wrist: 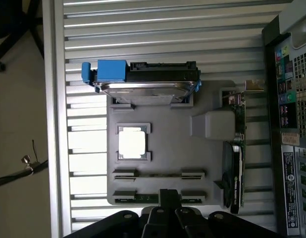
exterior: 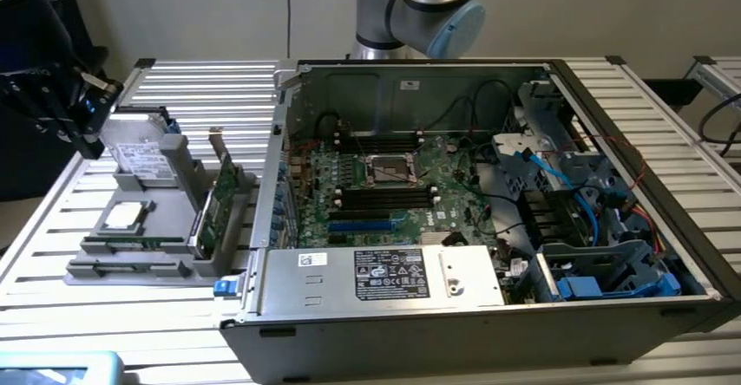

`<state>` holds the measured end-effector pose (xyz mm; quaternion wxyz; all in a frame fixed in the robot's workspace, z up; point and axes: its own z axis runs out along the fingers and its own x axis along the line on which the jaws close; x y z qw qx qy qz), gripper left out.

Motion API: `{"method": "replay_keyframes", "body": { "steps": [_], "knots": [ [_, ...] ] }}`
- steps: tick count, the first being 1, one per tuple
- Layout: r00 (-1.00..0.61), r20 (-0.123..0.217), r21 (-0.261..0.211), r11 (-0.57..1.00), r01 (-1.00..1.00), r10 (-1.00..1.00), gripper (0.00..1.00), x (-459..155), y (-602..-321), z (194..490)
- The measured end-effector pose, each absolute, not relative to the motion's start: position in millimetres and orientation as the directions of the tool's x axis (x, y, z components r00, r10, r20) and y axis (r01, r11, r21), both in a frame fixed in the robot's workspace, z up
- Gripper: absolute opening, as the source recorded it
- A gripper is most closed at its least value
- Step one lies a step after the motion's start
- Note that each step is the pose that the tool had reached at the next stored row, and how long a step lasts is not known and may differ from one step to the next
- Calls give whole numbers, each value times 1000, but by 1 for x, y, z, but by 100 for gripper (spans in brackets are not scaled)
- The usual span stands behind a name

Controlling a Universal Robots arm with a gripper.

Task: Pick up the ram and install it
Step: 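Pick up the ram and move it above insertion slot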

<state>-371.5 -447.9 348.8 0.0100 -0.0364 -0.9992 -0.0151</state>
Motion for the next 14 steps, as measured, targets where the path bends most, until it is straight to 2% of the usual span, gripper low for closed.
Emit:
{"method": "replay_keyframes", "body": {
  "steps": [14],
  "knots": [
    [-988,21,29,988,-153,-153,11,-372,-447,349]
  ]
}}
